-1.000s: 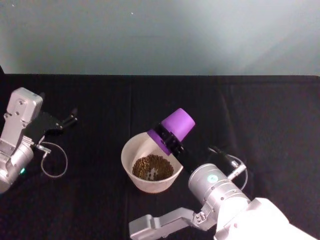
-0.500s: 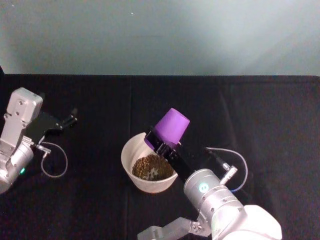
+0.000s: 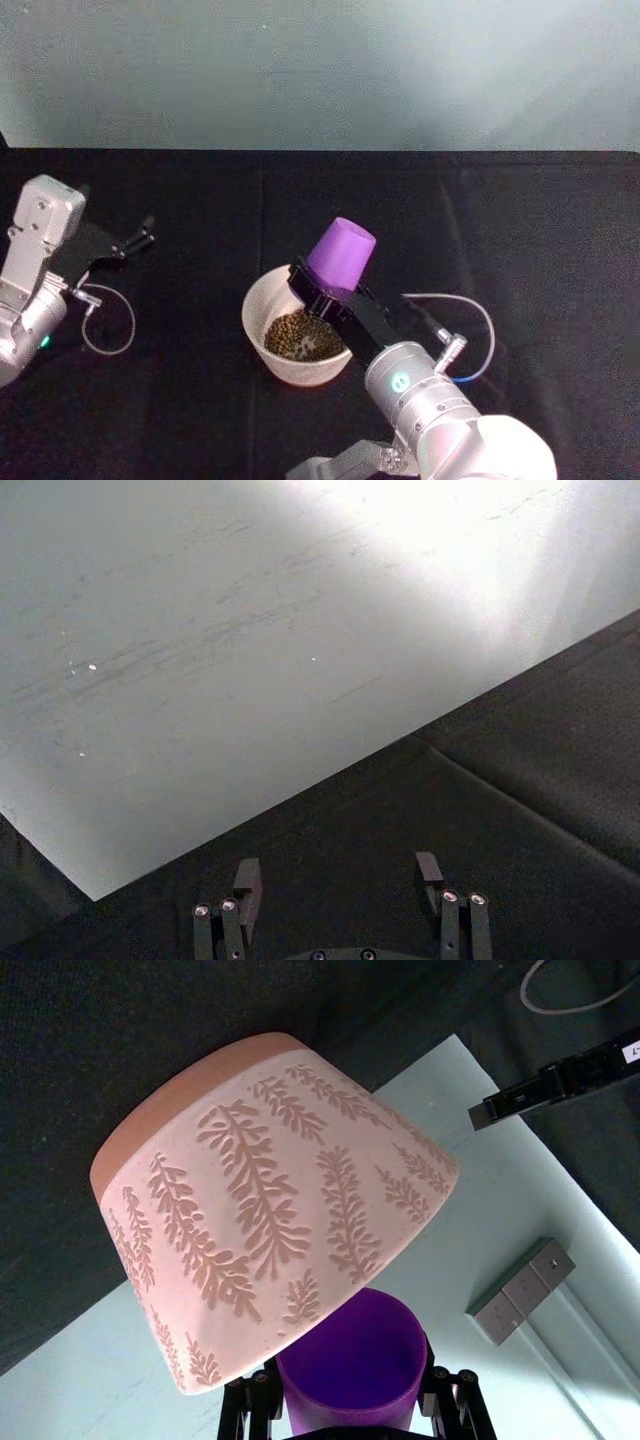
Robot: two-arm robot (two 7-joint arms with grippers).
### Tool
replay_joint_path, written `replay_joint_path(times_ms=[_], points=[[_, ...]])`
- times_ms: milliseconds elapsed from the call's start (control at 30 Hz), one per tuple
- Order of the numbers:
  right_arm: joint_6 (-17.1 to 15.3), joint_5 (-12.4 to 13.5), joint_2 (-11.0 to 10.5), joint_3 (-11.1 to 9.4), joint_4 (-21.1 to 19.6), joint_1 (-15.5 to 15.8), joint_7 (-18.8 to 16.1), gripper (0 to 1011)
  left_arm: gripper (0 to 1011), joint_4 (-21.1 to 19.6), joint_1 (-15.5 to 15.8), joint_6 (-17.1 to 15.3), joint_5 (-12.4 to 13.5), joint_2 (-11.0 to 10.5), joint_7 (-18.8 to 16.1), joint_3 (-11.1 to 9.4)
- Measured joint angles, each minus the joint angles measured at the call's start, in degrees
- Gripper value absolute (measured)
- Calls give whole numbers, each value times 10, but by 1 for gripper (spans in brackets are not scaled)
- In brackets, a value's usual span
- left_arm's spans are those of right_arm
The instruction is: Pick up the cup and pour the mung beans from the cup into the bowl.
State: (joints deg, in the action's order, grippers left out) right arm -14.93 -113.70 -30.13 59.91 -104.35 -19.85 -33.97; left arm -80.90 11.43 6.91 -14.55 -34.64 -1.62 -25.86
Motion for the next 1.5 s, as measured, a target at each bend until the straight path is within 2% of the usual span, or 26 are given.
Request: replay_joint_path(times_ms=[100, 200, 333, 367, 467, 567, 633, 667, 767, 867, 900, 1000, 1067, 1200, 1233, 1300, 1333, 1400, 1433, 1467, 1500], points=[[0, 1, 0, 0, -1, 0, -1, 734, 1000, 0, 0, 0, 0, 0, 0, 0], [-3, 14, 0, -4, -4, 2, 1, 734, 1000, 0, 0, 0, 0, 0, 0, 0], [-12, 59, 3, -21, -11, 14, 16, 735, 1000, 0, 0, 0, 0, 0, 0, 0], [-17, 85, 5, -34, -16, 21, 26, 735, 1000, 0, 0, 0, 0, 0, 0, 0], [-23, 123, 7, -51, -21, 32, 41, 734, 1000, 0, 0, 0, 0, 0, 0, 0], [-34, 184, 14, -83, -27, 52, 69, 734, 1000, 0, 0, 0, 0, 0, 0, 0], [-38, 208, 18, -98, -28, 60, 82, 735, 1000, 0, 0, 0, 0, 0, 0, 0], [-42, 234, 22, -113, -29, 69, 97, 734, 1000, 0, 0, 0, 0, 0, 0, 0], [-46, 268, 28, -135, -29, 80, 119, 734, 1000, 0, 0, 0, 0, 0, 0, 0], [-45, 329, 39, -169, -29, 96, 151, 735, 1000, 0, 0, 0, 0, 0, 0, 0], [-44, 338, 40, -175, -28, 99, 156, 735, 1000, 0, 0, 0, 0, 0, 0, 0], [-37, 375, 47, -195, -28, 109, 173, 735, 1000, 0, 0, 0, 0, 0, 0, 0], [-26, 422, 57, -221, -27, 121, 191, 735, 1000, 0, 0, 0, 0, 0, 0, 0], [-12, 474, 68, -248, -24, 132, 204, 735, 1000, 0, 0, 0, 0, 0, 0, 0], [-4, 500, 74, -262, -22, 137, 209, 735, 1000, 0, 0, 0, 0, 0, 0, 0], [2, 523, 79, -274, -20, 142, 212, 734, 1000, 0, 0, 0, 0, 0, 0, 0], [10, 550, 85, -287, -16, 146, 215, 734, 1000, 0, 0, 0, 0, 0, 0, 0], [19, 578, 90, -302, -11, 150, 217, 735, 1000, 0, 0, 0, 0, 0, 0, 0], [29, 609, 96, -317, -6, 154, 218, 735, 1000, 0, 0, 0, 0, 0, 0, 0], [33, 620, 98, -323, -4, 155, 219, 734, 1000, 0, 0, 0, 0, 0, 0, 0], [43, 652, 104, -339, 2, 158, 220, 735, 1000, 0, 0, 0, 0, 0, 0, 0]])
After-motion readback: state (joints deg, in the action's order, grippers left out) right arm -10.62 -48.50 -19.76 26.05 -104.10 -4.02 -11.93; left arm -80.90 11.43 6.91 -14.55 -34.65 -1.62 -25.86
